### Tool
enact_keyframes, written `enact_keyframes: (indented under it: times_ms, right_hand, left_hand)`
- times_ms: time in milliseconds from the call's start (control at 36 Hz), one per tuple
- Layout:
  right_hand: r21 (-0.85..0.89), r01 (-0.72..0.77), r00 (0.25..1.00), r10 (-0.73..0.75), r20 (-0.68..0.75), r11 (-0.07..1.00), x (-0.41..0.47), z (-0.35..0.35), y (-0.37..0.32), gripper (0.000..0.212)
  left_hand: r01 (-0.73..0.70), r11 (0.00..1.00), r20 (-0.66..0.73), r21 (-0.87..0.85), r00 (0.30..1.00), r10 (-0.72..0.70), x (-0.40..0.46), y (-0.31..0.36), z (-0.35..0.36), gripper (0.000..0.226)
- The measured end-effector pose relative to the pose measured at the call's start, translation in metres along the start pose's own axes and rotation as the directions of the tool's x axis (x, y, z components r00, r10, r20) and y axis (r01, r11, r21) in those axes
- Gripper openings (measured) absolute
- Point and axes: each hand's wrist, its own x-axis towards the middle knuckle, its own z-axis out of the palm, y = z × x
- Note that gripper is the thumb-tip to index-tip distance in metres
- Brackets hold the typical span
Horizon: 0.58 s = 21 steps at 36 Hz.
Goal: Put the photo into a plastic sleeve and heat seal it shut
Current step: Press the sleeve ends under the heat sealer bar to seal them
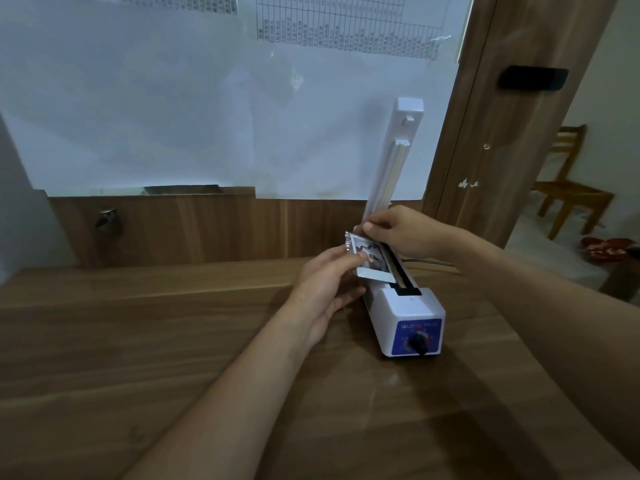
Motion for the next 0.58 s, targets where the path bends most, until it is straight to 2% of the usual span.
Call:
enact_keyframes:
  times_ms: [167, 583]
  right_hand:
    - [0.008, 0.014, 1.000, -0.014, -0.002, 1.000, 0.0052, 0.0044, 0.0029, 0.022]
    - [-0.030, 0.090, 0.989, -0.093, -0.111, 0.995, 0.0033, 0.0053, 0.0044, 0.032]
  left_hand:
    - [0.009, 1.000, 0.031, -0.023, 0.999, -0.008, 0.0001, 0.0004, 0.0000, 0.028]
    - [-0.019, 0.989, 0.112, -0.145, 0.993, 0.035, 0.0012, 0.0005, 0.0007, 0.022]
